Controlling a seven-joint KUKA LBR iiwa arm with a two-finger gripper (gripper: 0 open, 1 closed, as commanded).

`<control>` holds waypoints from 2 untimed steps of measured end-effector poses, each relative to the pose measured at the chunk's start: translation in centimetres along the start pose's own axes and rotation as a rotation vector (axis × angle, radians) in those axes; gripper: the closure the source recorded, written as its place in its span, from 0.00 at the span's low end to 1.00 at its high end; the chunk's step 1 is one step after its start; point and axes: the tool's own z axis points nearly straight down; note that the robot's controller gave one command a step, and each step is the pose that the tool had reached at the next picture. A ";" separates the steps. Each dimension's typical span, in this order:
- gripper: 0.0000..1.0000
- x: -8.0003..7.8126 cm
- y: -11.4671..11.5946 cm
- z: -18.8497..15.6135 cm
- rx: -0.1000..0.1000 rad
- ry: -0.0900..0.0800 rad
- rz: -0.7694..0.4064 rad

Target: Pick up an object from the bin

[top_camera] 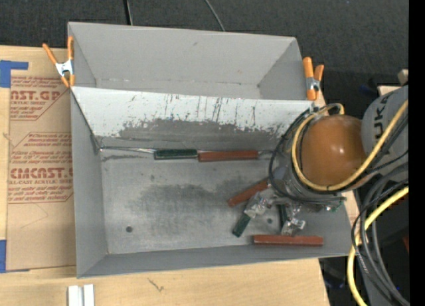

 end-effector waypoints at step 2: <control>0.00 -3.4 -5.0 0.0 -0.013 -0.011 -0.558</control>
Offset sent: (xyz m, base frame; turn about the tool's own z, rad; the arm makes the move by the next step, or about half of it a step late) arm 0.0547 -0.0599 -0.0080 -0.7525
